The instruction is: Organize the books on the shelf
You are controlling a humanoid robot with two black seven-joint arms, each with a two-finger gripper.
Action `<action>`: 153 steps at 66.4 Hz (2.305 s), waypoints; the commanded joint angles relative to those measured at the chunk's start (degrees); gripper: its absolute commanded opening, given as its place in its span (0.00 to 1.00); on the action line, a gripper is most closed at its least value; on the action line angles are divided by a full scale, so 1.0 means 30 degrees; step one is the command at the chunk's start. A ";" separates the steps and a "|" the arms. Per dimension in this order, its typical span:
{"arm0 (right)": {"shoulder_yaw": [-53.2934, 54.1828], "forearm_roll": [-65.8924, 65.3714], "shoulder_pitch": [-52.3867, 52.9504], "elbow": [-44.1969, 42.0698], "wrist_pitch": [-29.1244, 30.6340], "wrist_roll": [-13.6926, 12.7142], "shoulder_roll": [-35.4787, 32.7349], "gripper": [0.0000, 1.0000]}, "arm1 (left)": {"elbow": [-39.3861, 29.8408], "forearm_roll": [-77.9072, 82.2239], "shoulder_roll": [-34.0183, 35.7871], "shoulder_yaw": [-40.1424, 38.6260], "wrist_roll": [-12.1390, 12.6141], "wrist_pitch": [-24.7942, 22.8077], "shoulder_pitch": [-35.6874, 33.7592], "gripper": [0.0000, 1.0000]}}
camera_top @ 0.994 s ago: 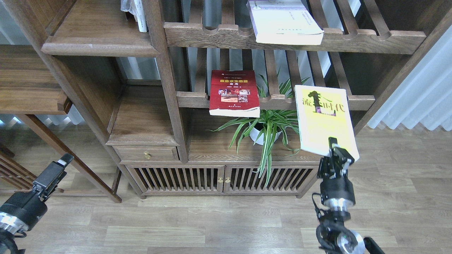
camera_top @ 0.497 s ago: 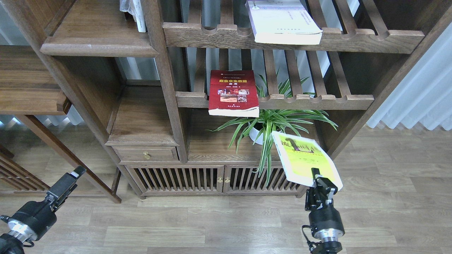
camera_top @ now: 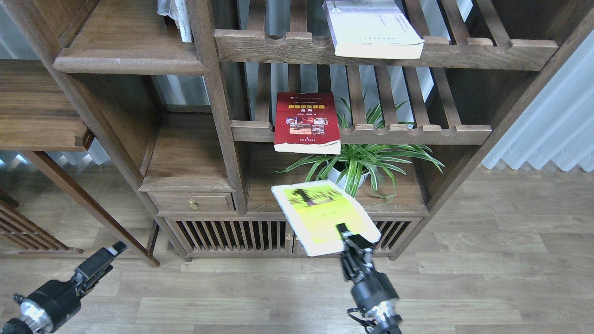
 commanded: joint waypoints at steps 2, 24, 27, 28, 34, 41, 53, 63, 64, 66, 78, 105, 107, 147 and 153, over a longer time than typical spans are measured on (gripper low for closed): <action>-0.0682 -0.0040 0.0717 -0.0929 0.0002 -0.0140 -0.0002 0.04 | -0.0175 -0.1345 0.1125 0.0643 0.0001 0.0000 -0.0368 1.00; -0.0887 -0.0480 0.0277 -0.0754 0.0002 -0.1429 -0.0002 0.04 | -0.0614 -0.1433 0.0950 0.1961 -0.0028 0.0000 -0.0514 1.00; -0.0887 -0.0480 0.0336 -0.0695 0.0002 -0.1458 -0.0002 0.04 | -0.0790 -0.1433 0.0950 0.2050 -0.0028 0.0000 -0.0514 1.00; -0.0887 -0.0451 0.0423 -0.0608 0.0002 -0.1487 -0.0002 0.04 | -0.1052 -0.1433 0.0892 0.2253 -0.0028 0.0000 -0.0572 1.00; -0.0916 -0.0392 0.0599 -0.0577 0.0002 -0.1722 -0.0002 0.04 | -0.1113 -0.1492 0.0336 0.2752 -0.0057 0.0000 -0.0778 1.00; -0.0887 -0.0333 0.0833 -0.0373 0.0002 -0.2044 -0.0002 0.04 | -0.1143 -0.2427 -0.0806 0.3630 -0.0028 0.0000 -0.1537 1.00; 0.0049 -0.0274 0.1273 -0.0372 0.0002 -0.1869 -0.0002 0.04 | 0.0086 -0.2635 -0.2449 0.2493 -0.0028 0.0000 -0.3268 1.00; 0.0754 -0.0304 0.1039 -0.0372 0.0002 -0.1780 -0.0002 0.04 | 0.1609 -0.1260 -0.2478 0.1259 -0.0057 0.0000 -0.3327 1.00; 0.0754 -0.0333 0.1010 -0.0372 0.0002 -0.1751 -0.0002 0.04 | 0.1815 -0.1054 -0.2478 0.1259 -0.0057 0.0000 -0.3356 1.00; 0.0754 -0.0333 0.0952 -0.0372 0.0002 -0.1722 -0.0002 0.04 | 0.2224 -0.0529 -0.2478 0.1259 -0.0028 0.0000 -0.3443 1.00; 0.0754 -0.0333 0.0834 -0.0285 0.0002 -0.1751 -0.0002 0.05 | 0.3047 0.1877 -0.2331 0.0966 -0.0028 0.0000 -0.3737 1.00; 0.0637 -0.0245 0.0717 0.0595 0.0002 -0.1839 -0.0002 0.06 | 0.0909 -0.2222 -0.1335 0.1434 0.0001 0.0000 -0.4294 1.00; 0.0549 -0.0245 0.0687 0.0595 0.0002 -0.1839 -0.0002 0.06 | 0.0354 -0.3130 -0.1306 0.1522 0.0001 0.0000 -0.4060 1.00; -0.2087 -0.0187 0.0658 0.1678 0.0002 -0.1927 -0.0002 0.04 | -0.5097 -0.4304 -0.1481 0.2431 0.0001 0.0000 0.0687 1.00; -0.2264 -0.0187 0.0658 0.1825 0.0002 -0.1956 -0.0002 0.04 | -0.5127 -0.4304 -0.1657 0.2460 0.0001 0.0000 0.0687 1.00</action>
